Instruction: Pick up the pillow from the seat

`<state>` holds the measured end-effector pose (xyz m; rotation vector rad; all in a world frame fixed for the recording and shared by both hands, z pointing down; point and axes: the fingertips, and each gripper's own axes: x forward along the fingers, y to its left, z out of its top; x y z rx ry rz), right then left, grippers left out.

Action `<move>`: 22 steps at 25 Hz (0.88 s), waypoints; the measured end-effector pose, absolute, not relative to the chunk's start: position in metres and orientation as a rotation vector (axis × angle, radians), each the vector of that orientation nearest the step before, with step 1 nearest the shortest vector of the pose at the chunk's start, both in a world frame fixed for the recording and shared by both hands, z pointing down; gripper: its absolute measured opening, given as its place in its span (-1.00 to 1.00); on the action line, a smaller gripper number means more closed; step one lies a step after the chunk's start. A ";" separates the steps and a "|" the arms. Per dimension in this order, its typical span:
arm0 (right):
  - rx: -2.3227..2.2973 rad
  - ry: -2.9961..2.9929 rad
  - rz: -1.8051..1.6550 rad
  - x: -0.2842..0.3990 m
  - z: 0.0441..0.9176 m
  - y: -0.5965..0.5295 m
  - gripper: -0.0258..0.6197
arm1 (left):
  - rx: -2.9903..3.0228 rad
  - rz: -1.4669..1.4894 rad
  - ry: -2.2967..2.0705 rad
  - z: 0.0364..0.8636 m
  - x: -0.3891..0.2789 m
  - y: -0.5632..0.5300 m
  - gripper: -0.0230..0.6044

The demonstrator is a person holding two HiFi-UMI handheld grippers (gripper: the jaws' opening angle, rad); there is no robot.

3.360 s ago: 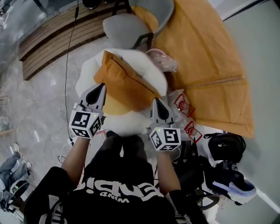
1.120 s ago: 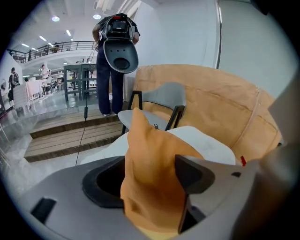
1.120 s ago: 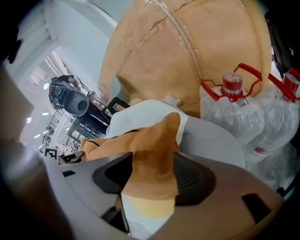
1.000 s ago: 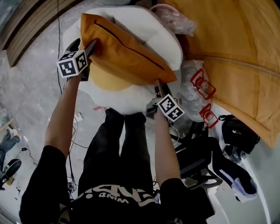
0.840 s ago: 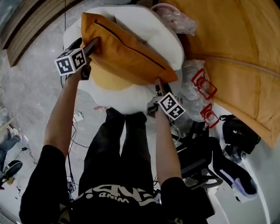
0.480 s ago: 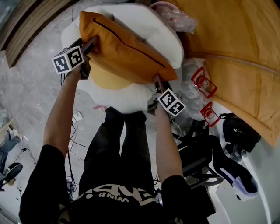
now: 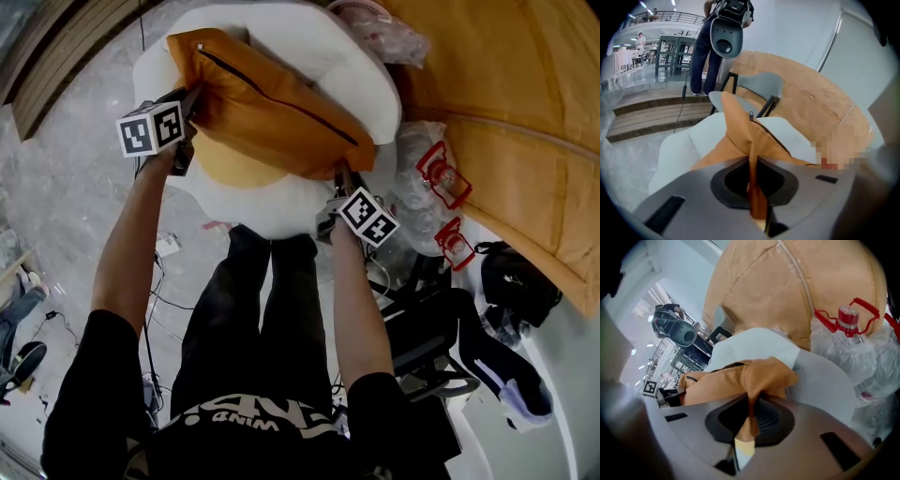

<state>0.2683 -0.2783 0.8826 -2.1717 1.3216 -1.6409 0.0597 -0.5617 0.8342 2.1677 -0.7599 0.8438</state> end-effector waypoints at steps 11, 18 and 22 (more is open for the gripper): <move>-2.191 1.356 -1.612 0.262 0.865 -0.256 -0.79 | 2.208 0.735 -0.724 0.801 0.042 -0.532 -0.86; -2.193 1.556 -1.458 0.261 0.785 -0.264 -0.79 | 2.250 0.682 -0.825 0.731 0.006 -0.513 -0.86; -2.188 1.654 -1.371 0.262 0.725 -0.265 -0.79 | 2.273 0.627 -0.874 0.679 -0.011 -0.494 -0.86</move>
